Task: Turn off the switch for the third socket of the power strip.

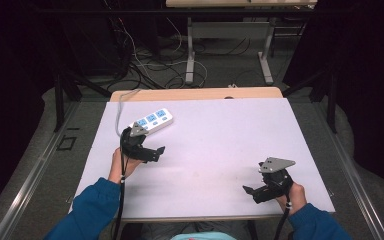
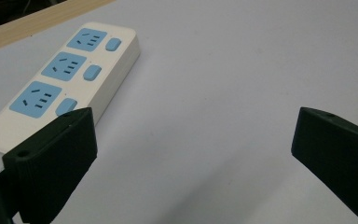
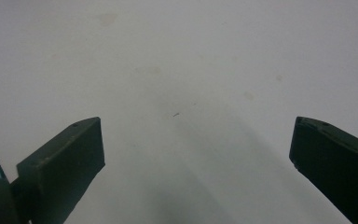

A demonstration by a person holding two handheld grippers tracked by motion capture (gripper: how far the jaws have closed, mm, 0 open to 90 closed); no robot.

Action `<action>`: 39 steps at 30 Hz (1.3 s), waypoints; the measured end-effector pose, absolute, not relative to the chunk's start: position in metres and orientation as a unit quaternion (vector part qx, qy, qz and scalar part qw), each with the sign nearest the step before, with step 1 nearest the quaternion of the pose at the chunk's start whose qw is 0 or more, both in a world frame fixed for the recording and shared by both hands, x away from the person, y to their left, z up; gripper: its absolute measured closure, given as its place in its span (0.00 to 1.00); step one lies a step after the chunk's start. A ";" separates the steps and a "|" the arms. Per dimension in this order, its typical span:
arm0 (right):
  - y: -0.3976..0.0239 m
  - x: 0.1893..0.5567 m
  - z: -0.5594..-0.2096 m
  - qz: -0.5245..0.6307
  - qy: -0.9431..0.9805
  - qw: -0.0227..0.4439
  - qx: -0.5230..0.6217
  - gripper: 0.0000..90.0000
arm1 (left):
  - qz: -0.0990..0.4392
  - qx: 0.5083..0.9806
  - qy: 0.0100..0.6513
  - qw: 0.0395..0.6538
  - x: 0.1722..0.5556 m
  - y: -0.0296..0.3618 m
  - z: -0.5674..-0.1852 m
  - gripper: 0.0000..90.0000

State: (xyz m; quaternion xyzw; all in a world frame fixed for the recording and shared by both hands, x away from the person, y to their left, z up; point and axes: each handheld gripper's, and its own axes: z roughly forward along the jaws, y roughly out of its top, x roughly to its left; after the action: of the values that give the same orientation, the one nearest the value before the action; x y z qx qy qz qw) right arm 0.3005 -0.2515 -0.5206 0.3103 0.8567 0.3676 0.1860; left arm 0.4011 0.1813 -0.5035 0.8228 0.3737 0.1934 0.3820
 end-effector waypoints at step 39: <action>-0.251 0.300 -0.520 0.364 0.858 0.191 0.307 0.03 | 0.200 0.823 0.346 0.403 0.302 0.215 -0.508 0.00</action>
State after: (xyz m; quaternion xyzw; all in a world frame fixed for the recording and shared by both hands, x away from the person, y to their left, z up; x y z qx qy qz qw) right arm 0.3002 -0.2508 -0.5204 0.3073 0.8584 0.3639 0.1908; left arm 0.3016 0.2151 -0.5077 0.8234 0.3464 0.1997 0.4028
